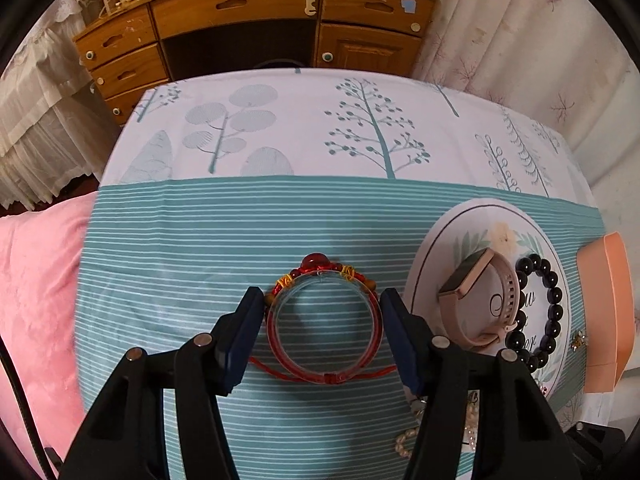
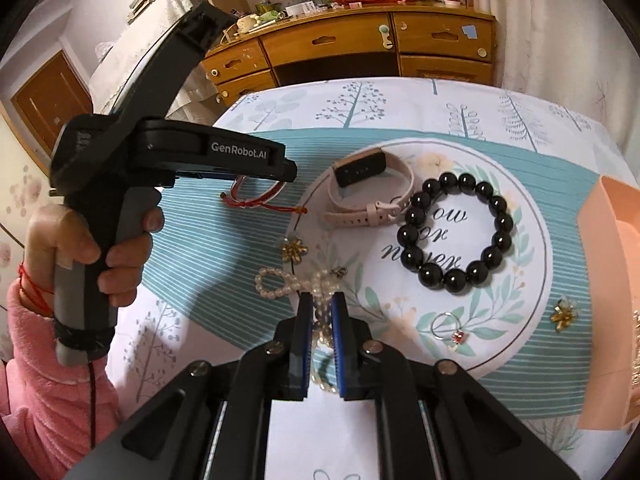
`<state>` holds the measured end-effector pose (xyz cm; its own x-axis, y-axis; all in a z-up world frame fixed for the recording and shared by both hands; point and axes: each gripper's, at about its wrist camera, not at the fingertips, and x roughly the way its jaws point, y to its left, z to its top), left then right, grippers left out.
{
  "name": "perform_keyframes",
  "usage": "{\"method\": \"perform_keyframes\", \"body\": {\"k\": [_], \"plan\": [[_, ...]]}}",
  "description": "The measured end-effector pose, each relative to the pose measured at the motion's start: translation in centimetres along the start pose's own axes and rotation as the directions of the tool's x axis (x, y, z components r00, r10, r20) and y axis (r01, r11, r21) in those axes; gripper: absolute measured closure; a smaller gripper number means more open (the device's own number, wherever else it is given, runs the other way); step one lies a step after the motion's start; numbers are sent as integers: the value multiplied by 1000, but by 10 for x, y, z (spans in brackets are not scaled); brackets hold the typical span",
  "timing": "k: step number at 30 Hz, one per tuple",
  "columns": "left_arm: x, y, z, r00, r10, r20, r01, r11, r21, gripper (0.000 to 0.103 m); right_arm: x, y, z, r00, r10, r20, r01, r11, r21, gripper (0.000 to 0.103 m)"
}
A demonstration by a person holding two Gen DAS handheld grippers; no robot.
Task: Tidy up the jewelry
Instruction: 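Carry the bracelet and pearl strand into the pink box and open both tools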
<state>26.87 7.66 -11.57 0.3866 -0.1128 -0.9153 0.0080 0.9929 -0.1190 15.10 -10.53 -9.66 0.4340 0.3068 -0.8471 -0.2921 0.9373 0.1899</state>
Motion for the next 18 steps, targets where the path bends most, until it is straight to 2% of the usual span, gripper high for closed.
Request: {"method": "perform_keyframes", "body": {"k": [2,7,13,18], "plan": [[-7,3,1,1000,-4,14,4,1000,-11,45,-9,1,3,1000,5,11,-5,1000,-12,98],[-31,9,1,998,-18,64,19,1000,-22,45,-36,5,12,998,29,59,-27,999,-43,98],[-72,10,-3,986,-50,161,52,999,-8,45,-68,9,28,992,20,128,-11,997,-70,98],[-96,2,-6,975,-68,210,66,998,16,45,-97,9,39,982,9,190,5,998,-68,98]]}}
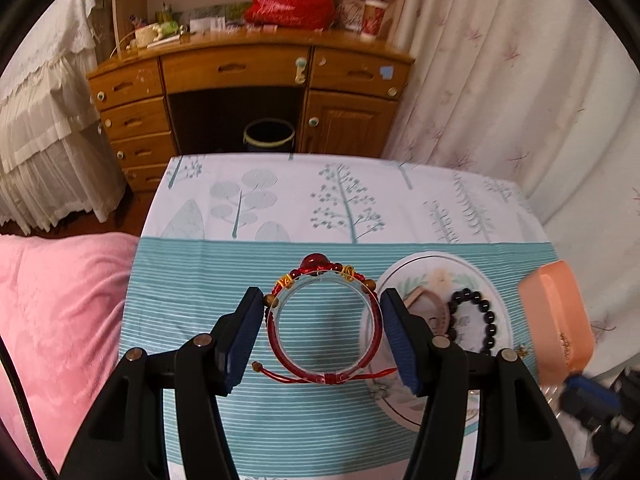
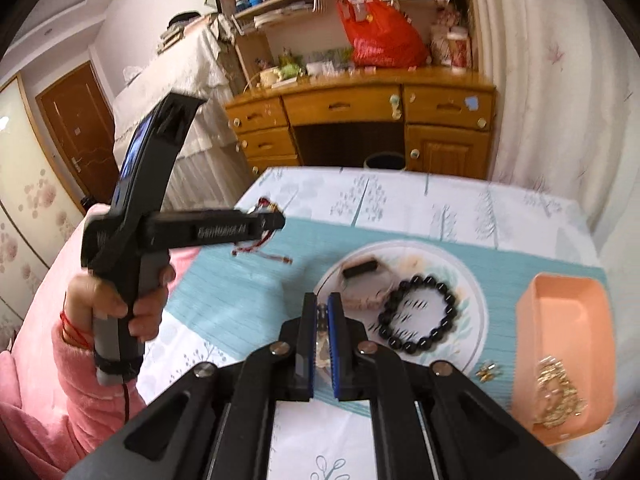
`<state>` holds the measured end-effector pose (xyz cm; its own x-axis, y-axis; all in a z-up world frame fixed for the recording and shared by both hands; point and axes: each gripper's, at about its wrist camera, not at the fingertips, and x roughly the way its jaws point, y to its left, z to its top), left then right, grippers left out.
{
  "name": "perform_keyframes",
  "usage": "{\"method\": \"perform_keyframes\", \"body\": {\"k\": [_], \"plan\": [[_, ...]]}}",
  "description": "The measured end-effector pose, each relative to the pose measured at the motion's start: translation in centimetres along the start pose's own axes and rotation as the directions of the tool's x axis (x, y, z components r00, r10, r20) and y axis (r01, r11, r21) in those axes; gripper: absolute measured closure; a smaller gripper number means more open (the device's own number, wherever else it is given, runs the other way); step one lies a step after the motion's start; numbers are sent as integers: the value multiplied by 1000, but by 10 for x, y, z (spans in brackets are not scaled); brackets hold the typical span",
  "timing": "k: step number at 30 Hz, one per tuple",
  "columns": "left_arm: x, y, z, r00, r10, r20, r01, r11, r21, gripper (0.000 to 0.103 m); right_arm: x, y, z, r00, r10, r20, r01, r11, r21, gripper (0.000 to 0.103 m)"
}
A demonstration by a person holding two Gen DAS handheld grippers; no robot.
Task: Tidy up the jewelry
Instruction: 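Carry the bracelet and pearl strand into the pink box and open both tools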
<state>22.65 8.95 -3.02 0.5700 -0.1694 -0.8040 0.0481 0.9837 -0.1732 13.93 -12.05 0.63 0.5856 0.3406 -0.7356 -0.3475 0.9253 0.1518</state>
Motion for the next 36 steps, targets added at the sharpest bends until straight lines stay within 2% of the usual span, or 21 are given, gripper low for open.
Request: {"method": "perform_keyframes", "body": {"k": [11,20,25,31,36], "plan": [[-35,-38,-4,997,-34,71,28,996,85,45,-68,-13,27,986,-58,154,59,998,2,98],[-58,-87,-17,990,-115,87,96,976,196,44,-115,-40,29,957,-150,248,141,989,52,98],[-53,-117,-22,987,-152,49,137,963,231,44,-129,-62,21,948,-186,259,164,981,106,98],[-41,-162,-23,994,-111,27,98,950,296,44,-140,-95,3,942,-211,261,169,970,175,98],[-31,-205,-20,991,-131,3,122,933,338,44,-136,-126,-14,944,-237,231,183,956,231,98]]}}
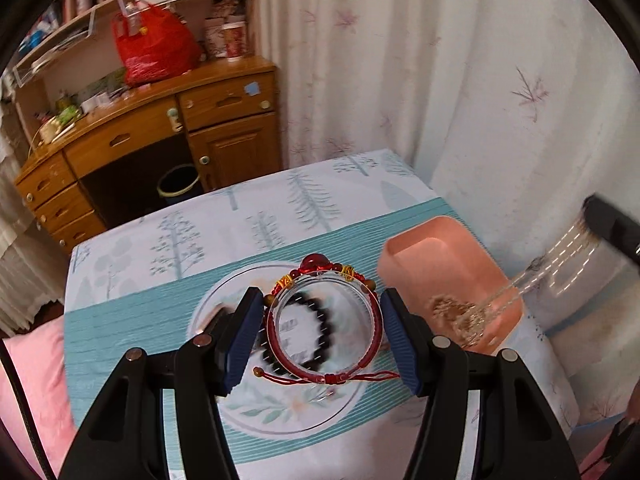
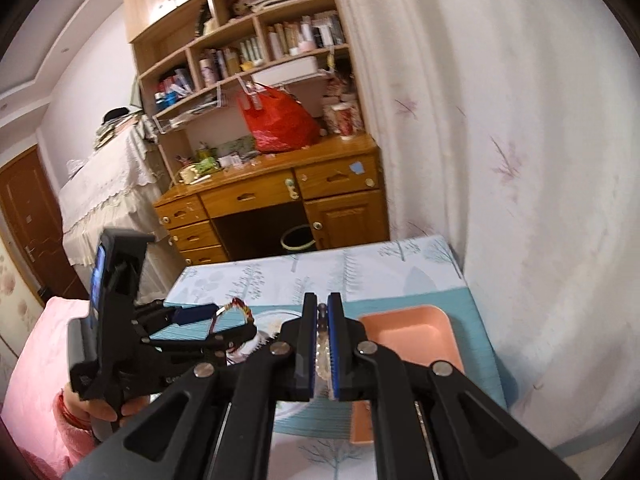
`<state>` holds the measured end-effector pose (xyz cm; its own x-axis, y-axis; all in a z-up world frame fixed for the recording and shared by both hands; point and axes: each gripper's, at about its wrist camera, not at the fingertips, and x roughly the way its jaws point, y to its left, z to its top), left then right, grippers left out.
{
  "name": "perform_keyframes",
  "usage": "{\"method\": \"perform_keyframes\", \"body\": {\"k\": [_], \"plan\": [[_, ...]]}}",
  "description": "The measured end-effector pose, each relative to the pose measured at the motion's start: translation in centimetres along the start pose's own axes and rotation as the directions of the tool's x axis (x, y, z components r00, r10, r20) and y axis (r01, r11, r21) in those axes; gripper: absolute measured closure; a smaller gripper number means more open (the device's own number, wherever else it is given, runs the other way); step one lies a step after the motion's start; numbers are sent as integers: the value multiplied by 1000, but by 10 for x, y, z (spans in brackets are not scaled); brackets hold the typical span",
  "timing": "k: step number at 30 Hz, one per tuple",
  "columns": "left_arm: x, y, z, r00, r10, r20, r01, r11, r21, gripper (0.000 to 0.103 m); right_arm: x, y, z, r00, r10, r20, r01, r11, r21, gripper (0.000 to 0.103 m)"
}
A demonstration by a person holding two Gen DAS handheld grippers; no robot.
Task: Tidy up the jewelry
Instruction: 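Carry the bracelet and pearl strand into the pink box and open both tools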
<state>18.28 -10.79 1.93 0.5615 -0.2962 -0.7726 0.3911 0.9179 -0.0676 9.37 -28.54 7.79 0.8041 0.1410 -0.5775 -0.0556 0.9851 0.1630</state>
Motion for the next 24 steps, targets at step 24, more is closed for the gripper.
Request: {"method": "perform_keyframes", "body": {"k": [24], "plan": [[83,-83,2,969,-214,-125,216,976,3,14,53,-84,-55,979,-31,-202,59,989,139,65]]}}
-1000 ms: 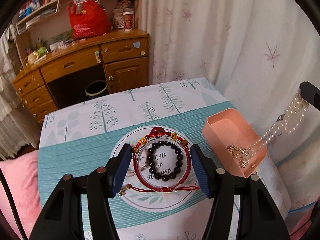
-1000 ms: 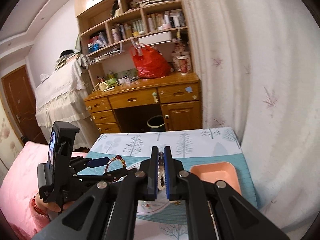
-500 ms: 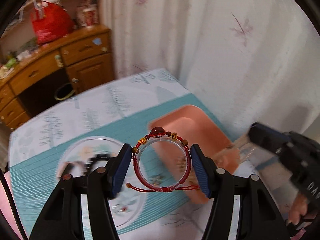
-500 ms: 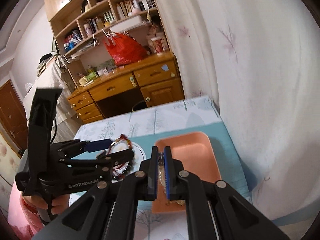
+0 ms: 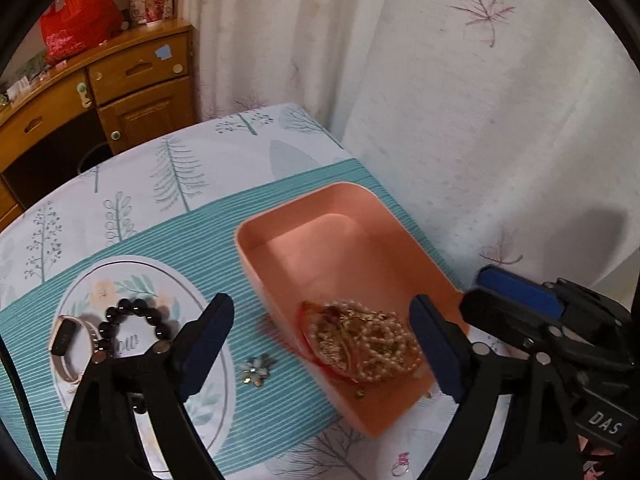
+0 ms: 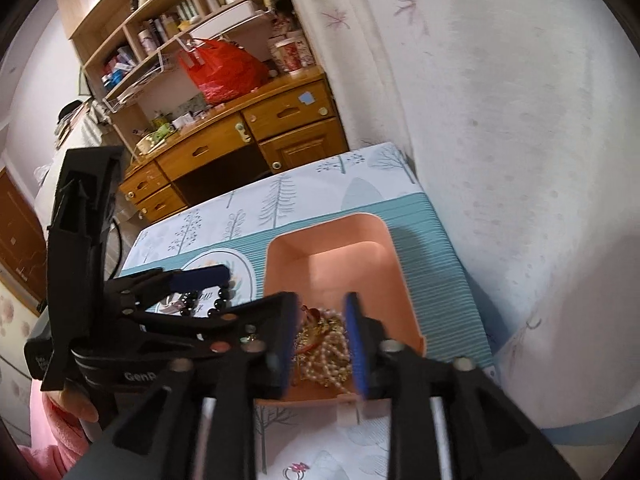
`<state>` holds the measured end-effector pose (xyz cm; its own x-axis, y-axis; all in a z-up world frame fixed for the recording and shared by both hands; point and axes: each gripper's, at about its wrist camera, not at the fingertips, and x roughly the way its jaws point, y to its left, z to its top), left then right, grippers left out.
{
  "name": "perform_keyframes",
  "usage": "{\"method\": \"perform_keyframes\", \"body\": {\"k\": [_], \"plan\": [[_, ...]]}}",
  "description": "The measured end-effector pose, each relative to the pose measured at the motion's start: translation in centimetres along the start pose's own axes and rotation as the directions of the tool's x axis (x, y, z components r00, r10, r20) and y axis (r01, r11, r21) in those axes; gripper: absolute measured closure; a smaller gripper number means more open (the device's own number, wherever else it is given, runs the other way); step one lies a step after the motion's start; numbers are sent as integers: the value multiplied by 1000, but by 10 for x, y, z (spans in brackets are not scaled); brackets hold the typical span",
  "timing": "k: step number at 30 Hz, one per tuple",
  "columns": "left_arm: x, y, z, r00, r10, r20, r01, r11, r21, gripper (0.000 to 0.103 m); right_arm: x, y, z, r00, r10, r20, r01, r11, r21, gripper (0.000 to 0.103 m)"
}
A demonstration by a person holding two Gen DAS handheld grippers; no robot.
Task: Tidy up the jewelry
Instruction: 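Carry the bracelet and pearl strand into the pink box and open both tools, then move both open tools from the box back toward the plate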
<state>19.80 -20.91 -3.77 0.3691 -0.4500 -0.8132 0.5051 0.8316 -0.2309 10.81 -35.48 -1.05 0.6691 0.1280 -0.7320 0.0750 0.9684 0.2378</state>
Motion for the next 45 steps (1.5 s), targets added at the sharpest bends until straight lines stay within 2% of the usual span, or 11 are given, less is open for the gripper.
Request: {"method": "perform_keyframes", "body": {"k": [3,6,11,14,17,19,24,28,31,37,45], "plan": [[-7,8,2,999,33,8,-33,999,-8,10,-3,-1,1,1000,-11,0,11,1000,21,56],[-22,13,3,997,76,34,-76,997,-11,9,-6,3,3,1000,-8,-15,8,999,38,56],[-68,29,6,989,89,119,-83,995,-51,5,-16,15,7,999,34,-23,-33,998,53,52],[-98,43,5,975,144,170,-132,988,-79,1,-24,25,8,999,49,-15,-48,998,46,43],[-123,59,1,952,234,196,-214,969,-119,1,-29,37,10,998,57,-5,-56,998,27,43],[-136,75,-4,944,276,183,-248,955,-160,1,-31,46,11,997,79,-12,-79,997,20,43],[-145,117,-20,947,308,88,-277,926,-258,1,-24,66,14,992,115,-58,-113,993,34,42],[-136,145,-40,931,365,3,-347,886,-309,1,-6,79,11,983,109,-149,-101,993,62,42],[-127,160,-60,926,376,-34,-366,873,-323,1,7,82,0,971,112,-212,-97,992,81,42],[-103,169,-90,931,365,-33,-357,884,-301,1,16,67,-37,956,71,-285,-31,989,144,42],[-76,182,-116,935,353,-38,-348,888,-299,1,-6,45,-91,973,-44,-225,85,981,174,42]]}}
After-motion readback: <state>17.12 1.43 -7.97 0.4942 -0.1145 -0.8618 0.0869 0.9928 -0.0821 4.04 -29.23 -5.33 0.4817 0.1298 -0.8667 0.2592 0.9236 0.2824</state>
